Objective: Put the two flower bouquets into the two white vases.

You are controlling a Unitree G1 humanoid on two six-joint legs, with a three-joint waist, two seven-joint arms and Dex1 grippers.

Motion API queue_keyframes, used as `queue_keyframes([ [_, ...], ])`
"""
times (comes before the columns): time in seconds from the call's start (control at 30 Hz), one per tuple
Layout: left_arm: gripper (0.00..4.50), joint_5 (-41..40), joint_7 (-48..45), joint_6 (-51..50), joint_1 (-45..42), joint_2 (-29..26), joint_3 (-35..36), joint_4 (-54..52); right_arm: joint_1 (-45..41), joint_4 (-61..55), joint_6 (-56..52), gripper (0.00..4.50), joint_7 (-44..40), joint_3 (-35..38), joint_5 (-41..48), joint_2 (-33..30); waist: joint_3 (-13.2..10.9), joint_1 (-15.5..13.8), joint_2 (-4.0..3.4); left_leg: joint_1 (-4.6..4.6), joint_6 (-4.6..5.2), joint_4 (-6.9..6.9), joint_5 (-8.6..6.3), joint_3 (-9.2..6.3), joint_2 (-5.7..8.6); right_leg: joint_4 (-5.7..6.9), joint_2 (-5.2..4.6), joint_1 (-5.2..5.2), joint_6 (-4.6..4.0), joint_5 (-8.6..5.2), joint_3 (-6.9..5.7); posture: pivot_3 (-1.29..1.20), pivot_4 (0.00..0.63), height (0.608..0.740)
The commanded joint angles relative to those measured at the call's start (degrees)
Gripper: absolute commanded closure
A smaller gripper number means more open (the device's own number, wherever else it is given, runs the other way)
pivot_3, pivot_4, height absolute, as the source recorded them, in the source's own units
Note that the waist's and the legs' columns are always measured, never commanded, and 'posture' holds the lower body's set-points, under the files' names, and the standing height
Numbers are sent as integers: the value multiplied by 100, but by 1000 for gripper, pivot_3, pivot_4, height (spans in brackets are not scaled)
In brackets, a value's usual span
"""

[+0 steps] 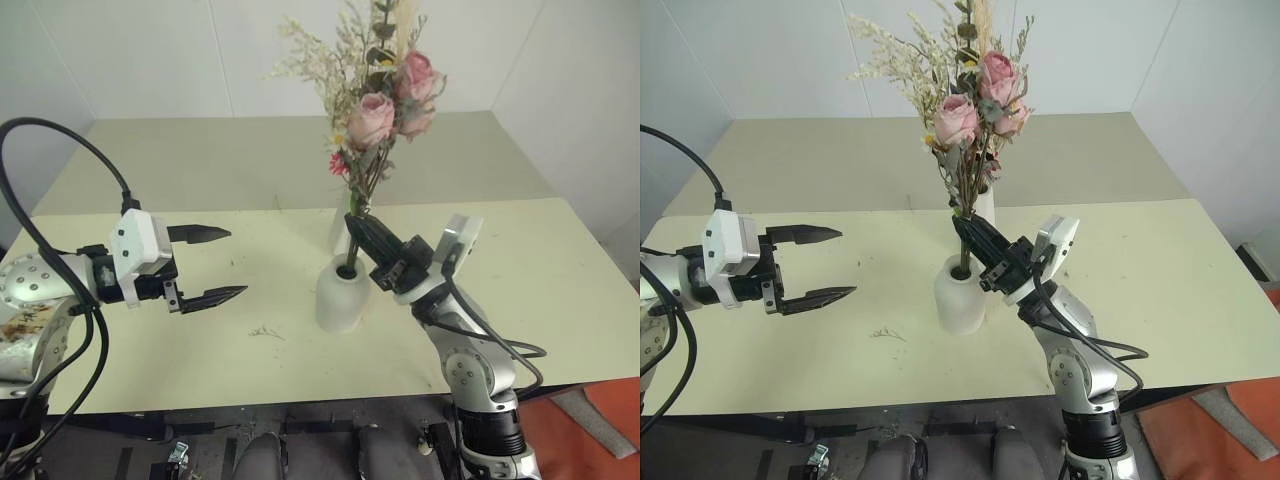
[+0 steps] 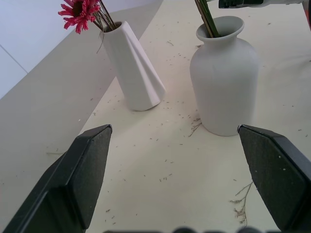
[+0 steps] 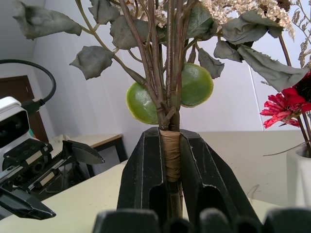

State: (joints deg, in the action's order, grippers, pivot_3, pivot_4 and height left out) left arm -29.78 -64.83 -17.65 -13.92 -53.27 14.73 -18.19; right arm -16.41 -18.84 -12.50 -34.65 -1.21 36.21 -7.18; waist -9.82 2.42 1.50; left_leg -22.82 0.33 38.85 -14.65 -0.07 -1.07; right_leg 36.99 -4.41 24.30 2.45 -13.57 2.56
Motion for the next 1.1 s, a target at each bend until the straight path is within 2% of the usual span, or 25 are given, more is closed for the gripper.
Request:
queue_keyframes([
  [0.03, 0, -130, -19, 0, -135, -64, 95, -89, 30, -266, 113, 3541, -117, 70, 227, 31, 0, 0, 0, 0, 0, 0, 0, 0, 0, 0, 0, 0, 0, 0, 0, 0, 150, 740],
  [0.13, 0, -109, -21, 16, -163, -47, 59, -63, 106, -413, -69, 2646, -230, 73, 477, -71, 0, -1, 0, 0, 0, 0, 0, 0, 0, 0, 0, 0, 0, 0, 0, 0, 150, 740],
  [0.37, 0, -81, -44, 51, -196, -30, 35, -9, 490, -675, -179, 250, -365, 73, 655, -310, 0, -2, 0, 2, 0, 0, 0, -1, 0, 0, 0, -2, 0, 0, 0, 0, 150, 740],
  [0.4, 0, -80, -51, 57, -195, -31, 39, 1, 548, -714, -183, 39, -393, 83, 693, -348, 0, -2, 0, 2, 0, 0, 0, 0, 0, 0, 0, -2, 0, 0, 0, 0, 150, 740],
  [0.63, 0, -41, -120, 115, -306, -9, -27, 122, 837, -860, -223, 39, -735, 93, 810, -744, 0, -5, 1, 3, 0, 1, 0, 0, 0, 0, 1, -4, 1, 0, 0, 0, 150, 740],
  [0.87, 0, -9, -146, 143, -356, -10, -55, 195, 964, -844, -72, 39, -663, 233, 664, -890, 1, -12, 1, 5, 0, 1, 0, 1, 0, 0, 1, -5, 1, -1, 1, 0, 150, 740],
  [0.97, 0, -23, -138, 120, -328, -25, -21, 157, 1240, -903, -63, 39, -762, 446, 603, -1188, 1, -37, 1, 2, 0, 0, 0, 1, 1, -3, 0, -5, 1, -1, 0, 0, 150, 740],
  [1.1, 0, -92, -208, 73, -191, -111, 119, 91, 1591, -722, -368, 39, -1150, 1463, 1124, -2096, 1, -81, 1, 3, 0, 5, 0, 2, 2, -3, -2, -11, 2, -1, 0, 0, 150, 740],
])
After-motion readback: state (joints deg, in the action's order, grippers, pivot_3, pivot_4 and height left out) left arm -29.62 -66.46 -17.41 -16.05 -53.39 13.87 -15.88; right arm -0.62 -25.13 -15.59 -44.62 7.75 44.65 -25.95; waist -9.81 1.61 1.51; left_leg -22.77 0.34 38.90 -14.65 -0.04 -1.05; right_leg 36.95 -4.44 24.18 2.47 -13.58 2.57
